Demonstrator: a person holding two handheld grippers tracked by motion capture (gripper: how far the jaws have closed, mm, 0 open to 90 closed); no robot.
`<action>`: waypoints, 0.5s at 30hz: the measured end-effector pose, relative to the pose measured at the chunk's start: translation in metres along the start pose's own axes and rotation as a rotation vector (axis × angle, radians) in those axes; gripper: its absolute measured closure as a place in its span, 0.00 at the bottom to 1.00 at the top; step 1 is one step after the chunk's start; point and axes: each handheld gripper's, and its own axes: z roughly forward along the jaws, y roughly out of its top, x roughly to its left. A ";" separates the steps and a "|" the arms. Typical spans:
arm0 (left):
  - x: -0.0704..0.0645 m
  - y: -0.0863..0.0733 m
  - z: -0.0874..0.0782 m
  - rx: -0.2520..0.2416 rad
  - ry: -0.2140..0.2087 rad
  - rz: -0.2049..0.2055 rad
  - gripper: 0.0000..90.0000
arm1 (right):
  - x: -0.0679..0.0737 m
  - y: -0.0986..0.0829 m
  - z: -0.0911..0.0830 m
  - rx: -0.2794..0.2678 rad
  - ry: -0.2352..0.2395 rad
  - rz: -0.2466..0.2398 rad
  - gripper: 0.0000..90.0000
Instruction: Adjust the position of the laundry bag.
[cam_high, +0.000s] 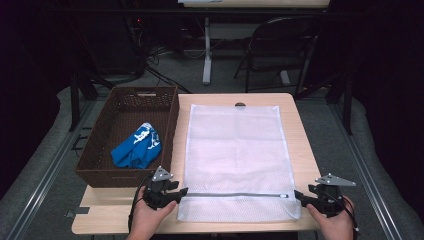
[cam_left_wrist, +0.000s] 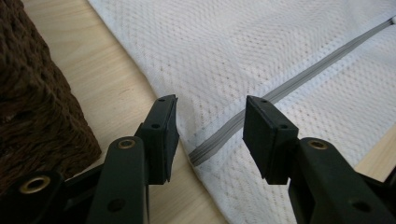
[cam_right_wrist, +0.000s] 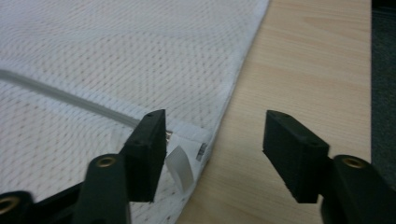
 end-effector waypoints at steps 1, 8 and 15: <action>-0.001 0.001 0.000 -0.005 0.005 -0.002 0.61 | 0.002 0.000 -0.001 -0.004 -0.003 -0.002 0.38; -0.003 0.010 0.000 -0.016 0.020 -0.006 0.59 | 0.008 0.005 0.001 0.003 -0.005 -0.029 0.37; -0.012 0.022 -0.002 -0.015 0.009 0.056 0.58 | 0.013 0.015 0.000 0.015 0.005 -0.087 0.51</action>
